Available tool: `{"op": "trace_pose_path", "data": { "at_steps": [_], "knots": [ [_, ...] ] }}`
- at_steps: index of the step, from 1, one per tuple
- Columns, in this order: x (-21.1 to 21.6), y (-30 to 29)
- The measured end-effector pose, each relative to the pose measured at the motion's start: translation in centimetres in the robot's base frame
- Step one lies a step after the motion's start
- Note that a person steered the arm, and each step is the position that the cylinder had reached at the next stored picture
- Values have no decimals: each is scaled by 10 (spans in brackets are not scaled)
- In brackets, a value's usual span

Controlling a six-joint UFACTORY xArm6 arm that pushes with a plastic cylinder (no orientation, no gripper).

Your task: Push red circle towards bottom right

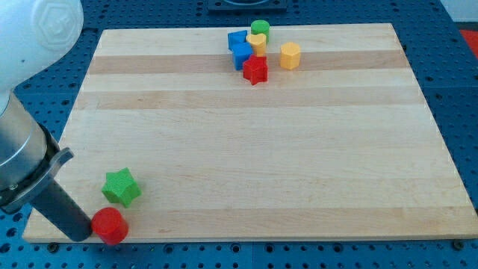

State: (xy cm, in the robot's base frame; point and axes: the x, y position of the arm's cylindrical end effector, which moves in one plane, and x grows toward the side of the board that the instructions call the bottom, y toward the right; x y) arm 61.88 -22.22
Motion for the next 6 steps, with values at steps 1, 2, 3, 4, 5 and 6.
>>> {"op": "trace_pose_path", "data": {
  "at_steps": [1, 2, 3, 4, 5, 6],
  "knots": [
    [-1, 52],
    [-2, 191],
    [0, 259],
    [0, 260],
    [-1, 339],
    [-1, 435]
  ]
}}
